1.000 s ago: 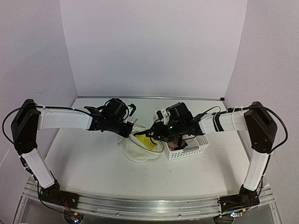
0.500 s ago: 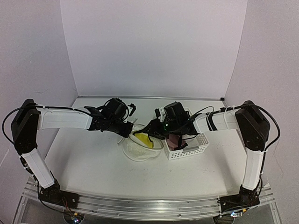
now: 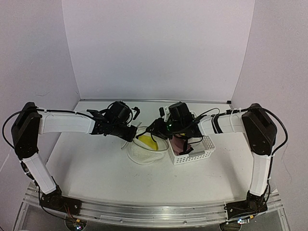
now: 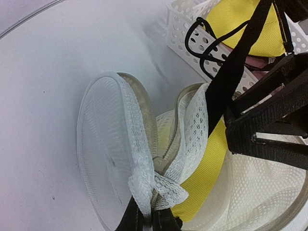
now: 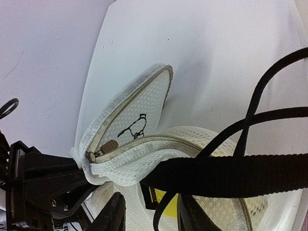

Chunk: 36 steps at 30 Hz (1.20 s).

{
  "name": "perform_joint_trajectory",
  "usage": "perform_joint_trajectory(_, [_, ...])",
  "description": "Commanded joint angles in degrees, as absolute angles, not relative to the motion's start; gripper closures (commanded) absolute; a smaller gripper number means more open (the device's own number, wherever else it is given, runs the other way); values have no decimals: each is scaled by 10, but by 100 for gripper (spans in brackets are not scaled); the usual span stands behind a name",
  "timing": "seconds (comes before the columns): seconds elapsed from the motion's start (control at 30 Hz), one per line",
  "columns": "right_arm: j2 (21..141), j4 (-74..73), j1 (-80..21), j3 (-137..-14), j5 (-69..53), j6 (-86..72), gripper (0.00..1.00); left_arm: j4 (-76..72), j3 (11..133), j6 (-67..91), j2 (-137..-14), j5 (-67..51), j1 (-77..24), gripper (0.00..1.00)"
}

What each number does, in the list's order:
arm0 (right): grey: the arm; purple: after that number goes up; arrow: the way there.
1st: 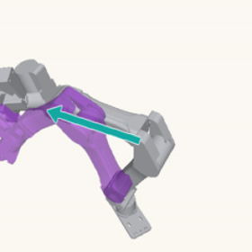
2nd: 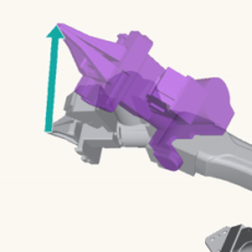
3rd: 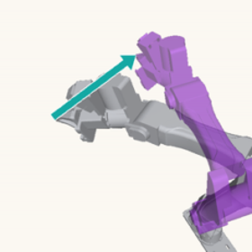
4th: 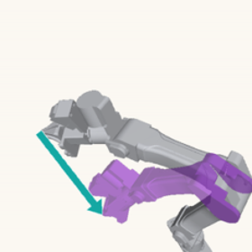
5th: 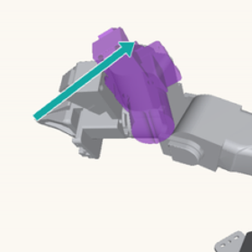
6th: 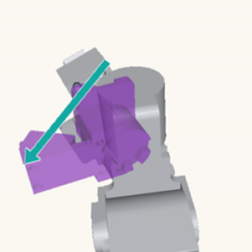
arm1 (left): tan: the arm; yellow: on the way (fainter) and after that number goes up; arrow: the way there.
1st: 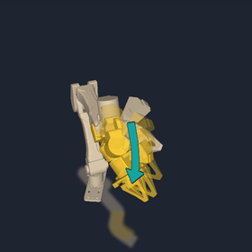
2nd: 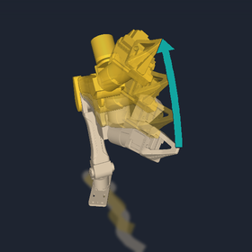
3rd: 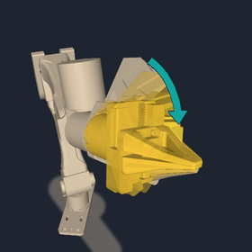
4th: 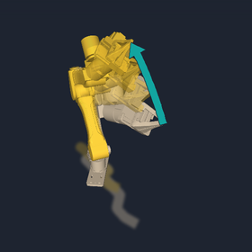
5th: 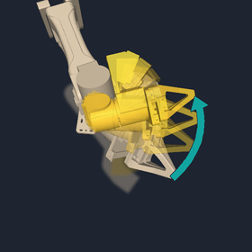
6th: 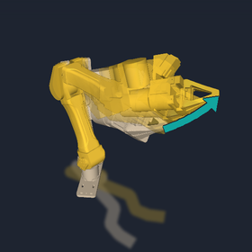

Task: Unzip the laundry bag and remove the bra
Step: Place the bra in the bin.

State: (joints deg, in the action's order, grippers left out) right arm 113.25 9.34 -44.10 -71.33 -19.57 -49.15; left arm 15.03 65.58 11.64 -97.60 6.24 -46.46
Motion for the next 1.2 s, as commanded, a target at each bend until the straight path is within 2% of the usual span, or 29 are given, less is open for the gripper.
perform_joint_trajectory(0.0, [1121, 124, -445, -739, -180, -486, 63, 151, 657, 119, -964, 68, -463, 100])
perform_joint_trajectory(0.27, [1124, 128, -445, -735, -181, -486, 70, 151, 657, 119, -964, 68, -463, 100])
perform_joint_trajectory(0.87, [1175, 155, -445, -755, -165, -503, 76, 151, 656, 119, -960, 68, -463, 100])
perform_joint_trajectory(1.07, [1162, 163, -445, -737, -160, -503, 100, 151, 656, 118, -961, 71, -463, 100])
perform_joint_trajectory(1.17, [1153, 164, -445, -728, -154, -500, 100, 151, 656, 119, -963, 70, -463, 100])
